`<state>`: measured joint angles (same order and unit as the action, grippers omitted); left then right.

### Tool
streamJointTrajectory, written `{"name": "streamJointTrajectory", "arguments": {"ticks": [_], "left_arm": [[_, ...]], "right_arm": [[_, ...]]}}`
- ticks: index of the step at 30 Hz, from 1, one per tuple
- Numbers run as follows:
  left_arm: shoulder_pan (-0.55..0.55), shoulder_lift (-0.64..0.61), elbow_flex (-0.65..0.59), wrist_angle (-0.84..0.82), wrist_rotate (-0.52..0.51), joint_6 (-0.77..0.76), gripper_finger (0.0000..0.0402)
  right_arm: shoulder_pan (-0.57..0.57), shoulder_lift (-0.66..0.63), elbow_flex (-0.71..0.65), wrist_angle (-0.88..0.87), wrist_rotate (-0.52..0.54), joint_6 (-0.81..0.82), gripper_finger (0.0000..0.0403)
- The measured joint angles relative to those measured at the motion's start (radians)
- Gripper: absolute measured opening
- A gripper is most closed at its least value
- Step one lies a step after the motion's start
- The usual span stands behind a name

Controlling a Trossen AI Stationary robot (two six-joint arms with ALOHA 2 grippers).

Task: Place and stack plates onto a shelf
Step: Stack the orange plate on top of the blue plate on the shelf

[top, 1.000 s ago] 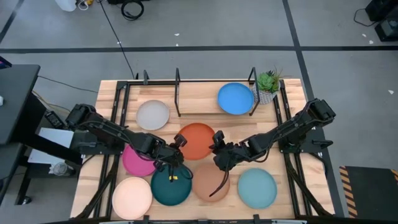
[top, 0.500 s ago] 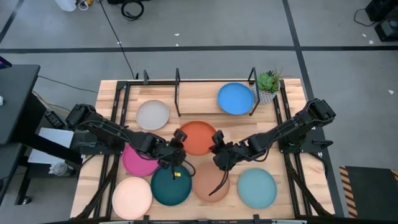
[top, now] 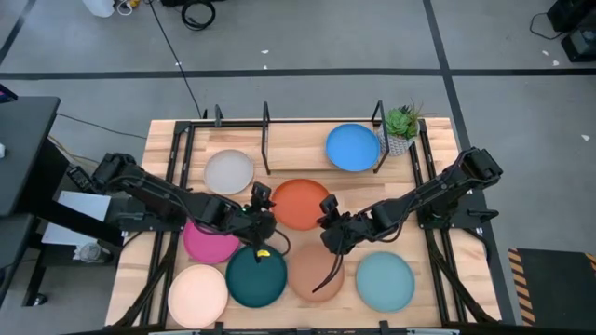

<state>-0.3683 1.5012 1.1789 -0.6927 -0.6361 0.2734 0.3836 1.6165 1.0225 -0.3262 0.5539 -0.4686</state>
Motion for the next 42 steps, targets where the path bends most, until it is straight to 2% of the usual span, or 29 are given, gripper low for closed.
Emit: {"name": "streamJointTrajectory", "arguments": {"ticks": [3,7,17,20,30,42], "left_arm": [[-0.009,-0.045,-0.050,0.026,-0.001,-0.053,0.0192],[-0.019,-0.132,-0.194,0.175,-0.025,-0.074,0.0192],[-0.051,-0.415,-0.515,0.547,-0.067,-0.160,0.0192],[-0.049,-0.466,-0.577,0.623,-0.067,-0.189,0.0192],[-0.047,-0.489,-0.599,0.659,-0.067,-0.229,0.0192],[-0.047,-0.488,-0.599,0.659,-0.077,-0.228,0.0192]], "right_arm": [[0.000,0.000,0.019,-0.076,0.026,0.036,0.0058],[0.001,0.000,0.062,-0.156,0.045,0.073,0.0058],[-0.015,0.000,0.115,-0.372,0.270,0.203,0.0058],[-0.043,0.000,0.115,-0.423,0.292,0.267,0.0058],[-0.192,0.000,0.111,-0.594,0.286,0.515,0.0058],[-0.308,-0.001,0.014,-0.587,0.307,0.583,0.0058]]}}
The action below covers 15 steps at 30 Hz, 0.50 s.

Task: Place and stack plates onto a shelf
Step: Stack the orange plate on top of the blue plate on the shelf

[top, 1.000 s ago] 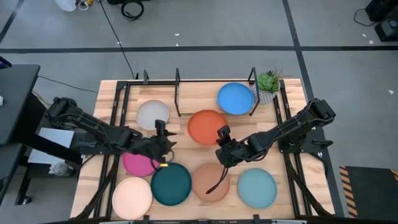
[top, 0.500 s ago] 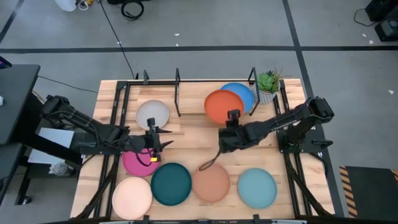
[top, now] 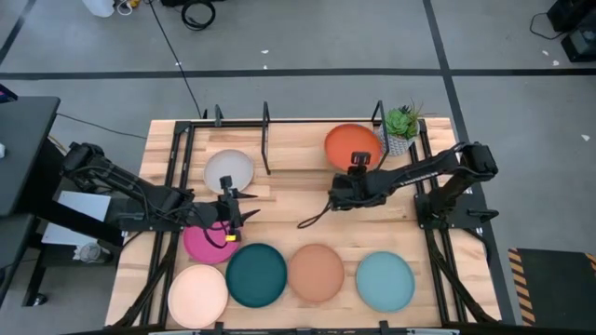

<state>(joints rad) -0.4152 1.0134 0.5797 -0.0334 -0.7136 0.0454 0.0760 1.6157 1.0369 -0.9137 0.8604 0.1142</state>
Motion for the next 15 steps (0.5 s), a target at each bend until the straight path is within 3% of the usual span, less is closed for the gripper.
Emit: {"name": "streamJointTrajectory", "arguments": {"ticks": [15], "left_arm": [[0.021,0.000,0.000,0.000,0.000,0.000,0.0192]], "right_arm": [[-0.050,0.000,-0.073,0.134,-0.051,-0.049,0.0058]]}}
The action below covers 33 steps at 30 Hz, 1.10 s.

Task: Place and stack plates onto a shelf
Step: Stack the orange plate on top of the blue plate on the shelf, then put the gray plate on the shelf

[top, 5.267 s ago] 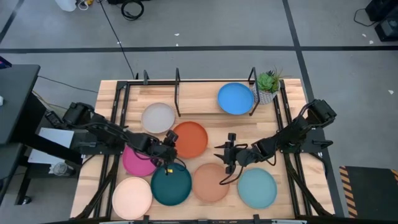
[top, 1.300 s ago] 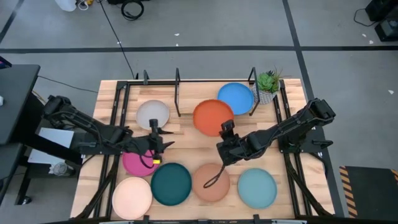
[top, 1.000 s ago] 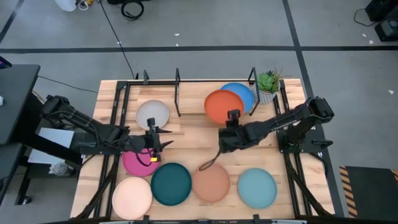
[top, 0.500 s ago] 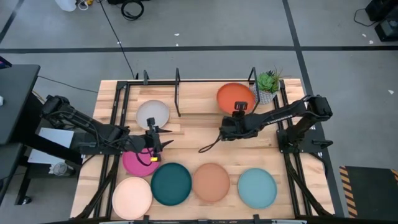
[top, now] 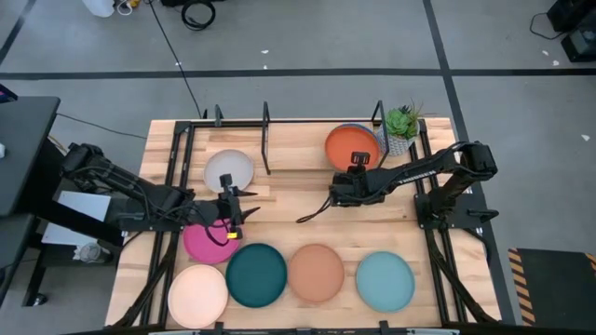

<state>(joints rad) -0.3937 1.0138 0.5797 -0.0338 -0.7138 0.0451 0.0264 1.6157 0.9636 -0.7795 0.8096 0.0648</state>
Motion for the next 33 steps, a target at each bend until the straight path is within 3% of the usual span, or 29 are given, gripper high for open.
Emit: {"name": "streamJointTrajectory", "arguments": {"ticks": [7,13,20,27,31,33], "left_arm": [[0.000,0.000,0.000,0.000,0.000,-0.001,0.0192],[0.000,0.000,0.000,0.000,0.000,-0.008,0.0192],[0.000,0.000,0.000,-0.002,0.000,-0.013,0.0192],[-0.004,0.000,0.000,-0.026,0.018,-0.041,0.0192],[-0.003,0.000,0.000,-0.041,0.032,-0.068,0.0192],[-0.002,0.000,0.000,-0.047,0.097,-0.086,0.0192]], "right_arm": [[-0.030,0.000,-0.004,0.009,-0.030,-0.013,0.0061],[-0.050,0.001,0.021,-0.004,-0.102,-0.067,0.0087],[-0.020,0.001,0.128,-0.059,-0.099,-0.111,0.0132],[-0.017,0.001,0.136,-0.148,-0.063,-0.020,0.0157],[0.036,-0.011,0.136,-0.113,-0.108,0.016,0.0156],[0.081,-0.009,0.136,-0.073,-0.151,-0.006,0.0156]]}}
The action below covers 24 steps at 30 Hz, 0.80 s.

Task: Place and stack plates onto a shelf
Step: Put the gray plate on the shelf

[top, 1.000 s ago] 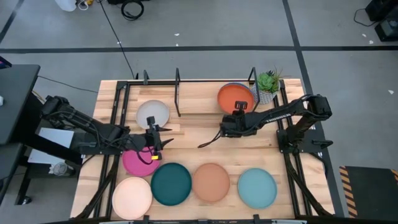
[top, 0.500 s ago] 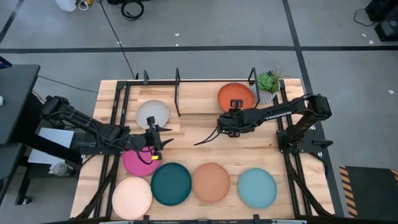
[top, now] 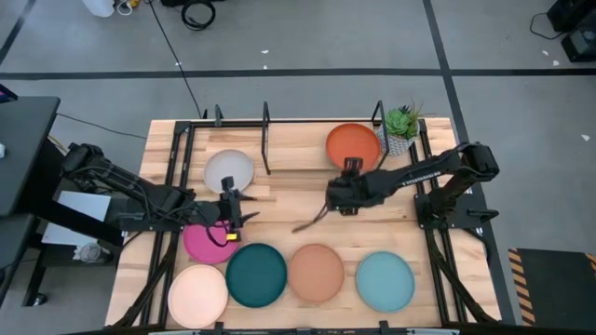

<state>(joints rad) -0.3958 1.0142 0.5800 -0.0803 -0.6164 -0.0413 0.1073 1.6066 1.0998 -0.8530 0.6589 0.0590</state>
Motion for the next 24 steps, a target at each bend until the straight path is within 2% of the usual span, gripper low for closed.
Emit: {"name": "streamJointTrajectory", "arguments": {"ticks": [5,12,14,18,21,24], "left_arm": [[0.013,0.029,0.002,0.003,0.310,-0.142,0.0192],[0.031,0.135,0.003,-0.144,0.404,-0.344,0.0183],[0.057,0.154,0.011,-0.228,0.402,-0.376,0.0179],[0.142,0.172,0.014,-0.334,0.293,-0.401,0.0171],[0.230,0.189,0.014,-0.405,0.223,-0.394,0.0167],[0.326,0.219,0.014,-0.428,0.206,-0.362,0.0167]], "right_arm": [[0.097,0.000,0.000,0.080,-0.024,-0.006,0.0155],[0.181,0.000,0.000,0.143,-0.024,0.078,0.0155],[0.194,0.000,0.000,0.165,-0.024,0.075,0.0155],[0.205,0.004,0.000,0.212,-0.024,0.051,0.0155],[0.205,0.004,0.000,0.237,-0.024,0.036,0.0155],[0.205,0.004,0.000,0.251,-0.024,0.019,0.0155]]}}
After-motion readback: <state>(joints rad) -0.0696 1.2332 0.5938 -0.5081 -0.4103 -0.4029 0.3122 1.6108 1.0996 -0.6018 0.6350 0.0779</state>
